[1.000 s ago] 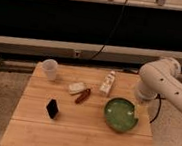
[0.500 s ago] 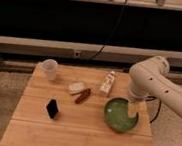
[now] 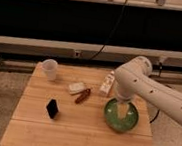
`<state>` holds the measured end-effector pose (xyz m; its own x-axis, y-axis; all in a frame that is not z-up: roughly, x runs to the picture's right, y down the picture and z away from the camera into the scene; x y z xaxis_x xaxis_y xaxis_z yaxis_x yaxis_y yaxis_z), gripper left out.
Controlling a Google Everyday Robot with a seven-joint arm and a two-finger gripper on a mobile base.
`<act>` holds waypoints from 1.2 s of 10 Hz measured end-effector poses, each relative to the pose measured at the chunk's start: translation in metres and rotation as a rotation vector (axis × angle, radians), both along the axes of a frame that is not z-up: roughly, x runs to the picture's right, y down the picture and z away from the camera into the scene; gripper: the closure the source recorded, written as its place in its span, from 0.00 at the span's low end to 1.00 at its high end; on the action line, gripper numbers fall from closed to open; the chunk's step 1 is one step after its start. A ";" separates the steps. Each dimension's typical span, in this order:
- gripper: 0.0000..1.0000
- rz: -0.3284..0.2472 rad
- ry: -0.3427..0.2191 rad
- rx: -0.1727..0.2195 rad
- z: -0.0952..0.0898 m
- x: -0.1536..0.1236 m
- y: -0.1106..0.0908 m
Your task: Knock the eraser over
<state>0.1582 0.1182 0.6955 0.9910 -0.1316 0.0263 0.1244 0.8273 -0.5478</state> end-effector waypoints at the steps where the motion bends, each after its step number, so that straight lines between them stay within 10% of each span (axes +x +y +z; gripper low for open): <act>1: 0.20 -0.012 -0.007 -0.001 0.000 -0.005 0.002; 12: 0.21 -0.117 -0.103 0.010 0.011 -0.072 0.042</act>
